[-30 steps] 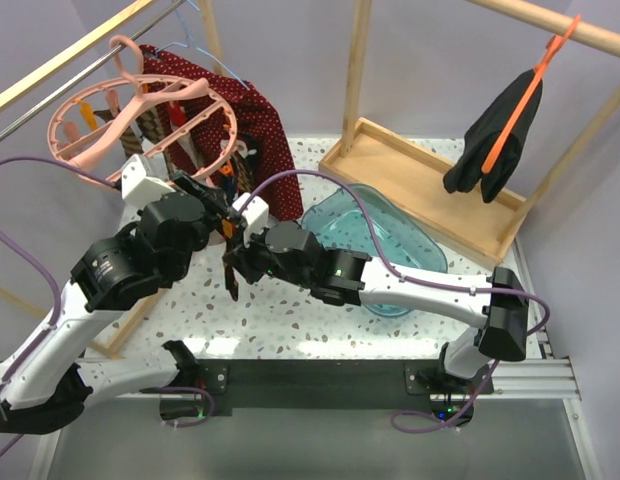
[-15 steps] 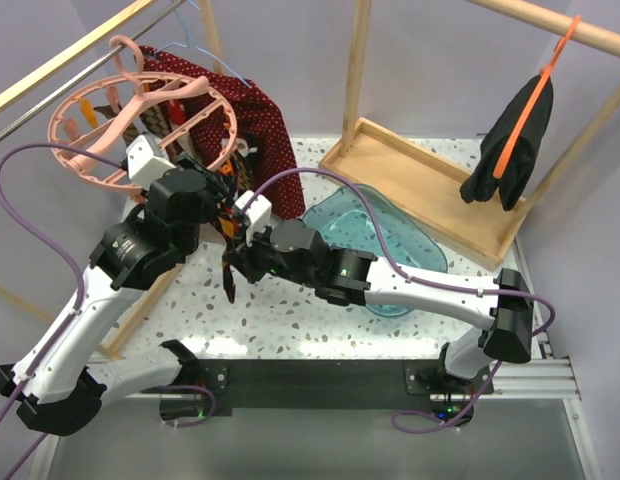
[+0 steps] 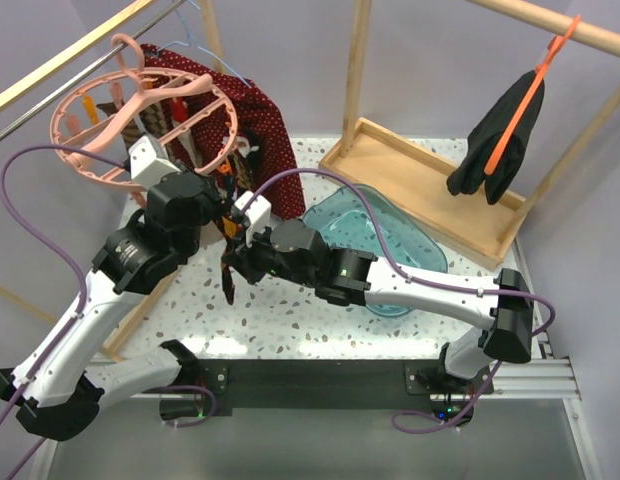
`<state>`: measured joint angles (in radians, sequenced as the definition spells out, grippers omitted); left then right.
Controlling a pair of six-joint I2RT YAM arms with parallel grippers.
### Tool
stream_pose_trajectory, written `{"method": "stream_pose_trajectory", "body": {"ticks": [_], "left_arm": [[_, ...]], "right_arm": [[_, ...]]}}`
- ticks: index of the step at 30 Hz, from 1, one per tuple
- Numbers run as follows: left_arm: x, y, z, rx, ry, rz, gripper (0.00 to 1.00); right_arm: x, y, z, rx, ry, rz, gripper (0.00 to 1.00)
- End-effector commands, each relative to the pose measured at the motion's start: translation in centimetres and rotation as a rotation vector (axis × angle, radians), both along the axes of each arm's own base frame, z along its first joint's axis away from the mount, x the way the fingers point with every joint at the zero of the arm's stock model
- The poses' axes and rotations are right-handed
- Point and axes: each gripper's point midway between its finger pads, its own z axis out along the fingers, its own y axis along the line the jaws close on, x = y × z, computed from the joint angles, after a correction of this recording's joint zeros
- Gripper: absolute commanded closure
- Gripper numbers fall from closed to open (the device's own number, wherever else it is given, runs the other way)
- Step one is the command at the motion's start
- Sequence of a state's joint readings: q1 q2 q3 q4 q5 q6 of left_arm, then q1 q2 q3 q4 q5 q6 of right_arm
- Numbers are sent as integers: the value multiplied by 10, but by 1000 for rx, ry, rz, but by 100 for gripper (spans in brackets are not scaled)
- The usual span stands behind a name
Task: Remove the socks clipped to the hanger
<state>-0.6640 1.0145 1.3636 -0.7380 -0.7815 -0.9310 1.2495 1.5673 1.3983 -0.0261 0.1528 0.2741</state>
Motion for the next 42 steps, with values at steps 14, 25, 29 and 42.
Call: {"method": "stream_pose_trajectory", "body": {"ticks": [14, 25, 29, 42], "left_arm": [[2, -3, 17, 24, -69, -52, 100], [3, -10, 18, 23, -81, -91, 100], [3, -12, 20, 16, -91, -106, 100], [-2, -13, 32, 23, -140, -139, 100]], "right_arm": [[28, -69, 8, -8, -3, -173, 100], [115, -232, 11, -91, 36, -572, 100], [126, -271, 12, -154, 19, -676, 100], [106, -297, -103, -494, 235, -674, 45]]}}
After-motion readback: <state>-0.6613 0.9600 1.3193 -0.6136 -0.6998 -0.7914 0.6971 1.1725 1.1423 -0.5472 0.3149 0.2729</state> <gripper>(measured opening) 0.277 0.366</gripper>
